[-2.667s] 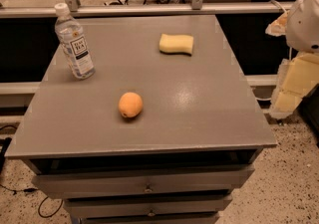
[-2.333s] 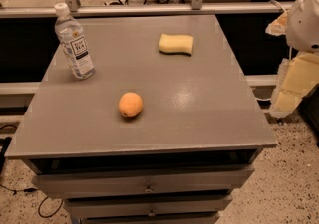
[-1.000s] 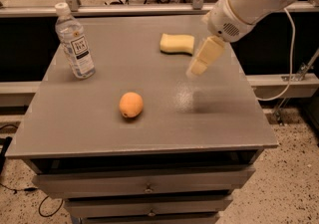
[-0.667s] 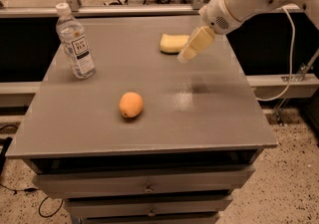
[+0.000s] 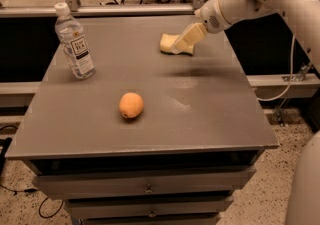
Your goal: Move sponge near blue plastic bottle
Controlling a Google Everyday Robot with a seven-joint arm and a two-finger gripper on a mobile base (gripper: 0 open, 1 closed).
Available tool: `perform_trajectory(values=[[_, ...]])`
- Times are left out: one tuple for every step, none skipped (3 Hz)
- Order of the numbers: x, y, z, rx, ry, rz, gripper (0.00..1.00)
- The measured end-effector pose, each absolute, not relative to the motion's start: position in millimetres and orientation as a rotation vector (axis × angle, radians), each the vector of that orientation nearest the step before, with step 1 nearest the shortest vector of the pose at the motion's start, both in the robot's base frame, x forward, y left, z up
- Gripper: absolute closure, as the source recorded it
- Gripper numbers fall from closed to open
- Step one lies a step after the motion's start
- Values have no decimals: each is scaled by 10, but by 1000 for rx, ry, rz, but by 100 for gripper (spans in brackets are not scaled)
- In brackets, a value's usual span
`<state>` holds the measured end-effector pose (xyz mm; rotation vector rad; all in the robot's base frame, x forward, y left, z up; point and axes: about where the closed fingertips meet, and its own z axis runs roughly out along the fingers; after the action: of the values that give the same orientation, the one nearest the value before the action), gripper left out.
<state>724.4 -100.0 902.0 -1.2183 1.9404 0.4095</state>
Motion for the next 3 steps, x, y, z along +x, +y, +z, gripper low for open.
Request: perform_trajectory(values=[[7403,-971,8843,-1174,1957,479,0],[7521,-1043,8623,-1156,1994,498,25],[7551,-1129,8511,-1157,2018,485,47]])
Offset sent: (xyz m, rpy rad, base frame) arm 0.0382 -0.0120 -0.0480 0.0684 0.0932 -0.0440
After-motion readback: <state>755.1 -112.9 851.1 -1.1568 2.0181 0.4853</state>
